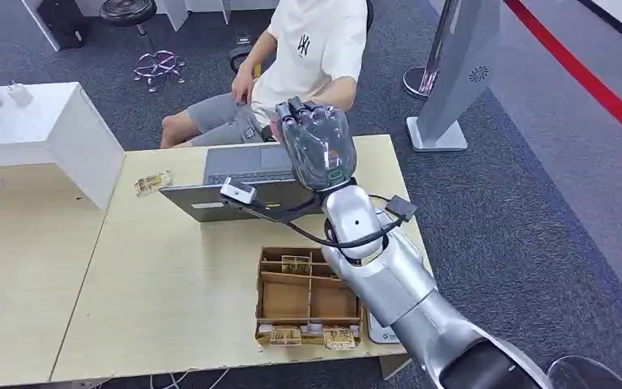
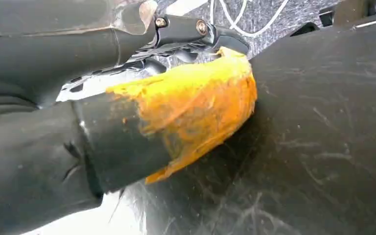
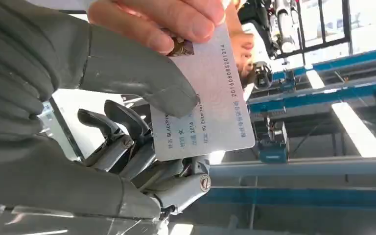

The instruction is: Pass the card to the sensor for recognition and then transmit it.

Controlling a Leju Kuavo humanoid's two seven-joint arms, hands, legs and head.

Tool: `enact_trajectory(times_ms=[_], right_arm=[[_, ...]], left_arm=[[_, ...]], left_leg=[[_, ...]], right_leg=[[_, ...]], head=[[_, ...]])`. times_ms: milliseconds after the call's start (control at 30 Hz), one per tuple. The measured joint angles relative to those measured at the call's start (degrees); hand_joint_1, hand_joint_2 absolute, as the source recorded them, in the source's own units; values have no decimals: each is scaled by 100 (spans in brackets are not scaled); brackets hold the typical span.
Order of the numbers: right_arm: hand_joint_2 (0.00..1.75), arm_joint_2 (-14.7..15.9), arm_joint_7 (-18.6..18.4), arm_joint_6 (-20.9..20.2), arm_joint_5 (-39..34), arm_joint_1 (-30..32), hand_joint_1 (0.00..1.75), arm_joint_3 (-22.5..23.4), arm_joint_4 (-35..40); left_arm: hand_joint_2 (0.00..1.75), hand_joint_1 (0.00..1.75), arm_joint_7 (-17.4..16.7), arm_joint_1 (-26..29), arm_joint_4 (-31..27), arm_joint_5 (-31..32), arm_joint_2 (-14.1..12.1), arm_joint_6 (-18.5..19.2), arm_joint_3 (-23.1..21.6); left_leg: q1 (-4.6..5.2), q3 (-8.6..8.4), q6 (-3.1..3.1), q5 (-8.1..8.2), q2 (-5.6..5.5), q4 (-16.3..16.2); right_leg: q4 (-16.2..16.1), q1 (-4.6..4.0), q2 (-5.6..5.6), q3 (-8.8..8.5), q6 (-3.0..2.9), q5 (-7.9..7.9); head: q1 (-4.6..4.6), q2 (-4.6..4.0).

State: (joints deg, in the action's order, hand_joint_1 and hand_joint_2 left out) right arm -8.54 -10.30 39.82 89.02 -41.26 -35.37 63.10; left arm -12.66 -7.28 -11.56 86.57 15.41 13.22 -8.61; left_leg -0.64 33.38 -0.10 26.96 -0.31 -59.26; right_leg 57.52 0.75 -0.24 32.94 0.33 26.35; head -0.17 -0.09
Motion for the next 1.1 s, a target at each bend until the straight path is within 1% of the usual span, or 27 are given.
enact_trajectory(times_ms=[33,67,200,367,467,533,567,633,667,700,733,767,800,833,900,967,1100], right_arm=[[175,35,-41,0,0,-42,145,-83,-70],[175,66,-63,0,0,-74,2,-155,-138],[175,146,-203,2,0,-138,0,-347,-337],[175,162,-85,2,-2,-139,0,-389,-476],[175,157,274,7,-29,80,0,-266,-174],[175,99,733,11,-109,358,0,-23,241],[175,48,862,11,-133,489,0,125,438],[175,-5,948,11,-159,567,0,297,623],[175,-20,1107,11,-221,613,0,359,707],[175,-91,1508,11,-373,751,0,484,871],[175,-219,2040,11,-578,944,0,683,1077],[175,-414,2611,11,-832,1165,0,980,1317],[175,-576,3228,11,-1175,1362,0,1230,1522],[175,-708,3529,11,-1491,1535,0,1420,1737],[175,-822,3829,11,-1970,1931,0,1594,2165],[175,-931,4060,13,-2302,2326,0,1675,2486],[175,-923,4413,11,-2673,2609,0,1831,2804]], left_arm=[[0,0,-9,6,0,-4,0,-4,2],[0,0,-13,10,0,-6,0,-4,4],[0,0,-57,14,2,-48,0,-24,18],[0,0,-175,42,2,-186,0,-127,94],[0,0,-269,53,2,-280,0,-190,181],[0,0,-319,72,2,-339,0,-225,258],[0,0,-341,78,2,-356,0,-240,295],[0,0,-347,78,2,-376,0,-247,339],[0,0,-358,79,2,-393,0,-254,348],[0,0,-367,86,2,-437,0,-280,363],[0,0,-393,95,2,-474,0,-310,405],[0,0,-430,100,2,-536,0,-336,468],[0,0,-466,100,2,-584,-2,-369,523],[0,0,-494,100,2,-644,0,-411,581],[0,0,-559,120,2,-771,-4,-505,701],[0,0,-597,134,2,-874,-9,-593,840],[0,0,-621,156,2,-1020,-18,-717,1090]], left_leg=[[0,1,0,0,-1,0],[0,2,0,0,-2,0],[1,8,0,0,-1,-1],[0,12,0,1,-1,-1],[0,13,0,1,-2,-1],[-1,16,0,1,-2,-1],[0,17,0,1,-2,-1],[0,18,0,1,-1,-1],[0,17,0,0,0,-1],[0,18,0,0,0,-1],[-1,18,0,0,0,-1],[0,18,0,1,-1,-1],[-1,19,0,1,-1,-1],[-2,20,0,1,-5,-1],[-1,22,0,1,-11,0],[0,24,-2,4,-4,1],[1,26,-2,3,5,0]], right_leg=[[0,0,-1,1,0,0],[0,0,-2,1,0,0],[0,0,3,7,0,-1],[0,0,3,15,0,0],[0,0,1,15,0,0],[0,-1,1,17,0,0],[0,0,2,19,0,0],[0,0,2,21,0,0],[0,0,2,20,0,0],[0,-1,1,20,0,0],[0,-1,2,20,0,0],[0,-1,2,22,0,0],[0,-1,2,23,0,0],[0,-1,-4,21,0,1],[0,-1,-10,21,0,3],[0,0,0,26,0,3],[-3,1,5,31,1,1]], head=[[4,0],[0,0],[2,0],[2,0],[2,0],[2,2],[2,0],[2,0],[2,0],[4,0],[4,0],[2,0],[-2,0],[2,0],[6,0],[2,0],[2,0]])
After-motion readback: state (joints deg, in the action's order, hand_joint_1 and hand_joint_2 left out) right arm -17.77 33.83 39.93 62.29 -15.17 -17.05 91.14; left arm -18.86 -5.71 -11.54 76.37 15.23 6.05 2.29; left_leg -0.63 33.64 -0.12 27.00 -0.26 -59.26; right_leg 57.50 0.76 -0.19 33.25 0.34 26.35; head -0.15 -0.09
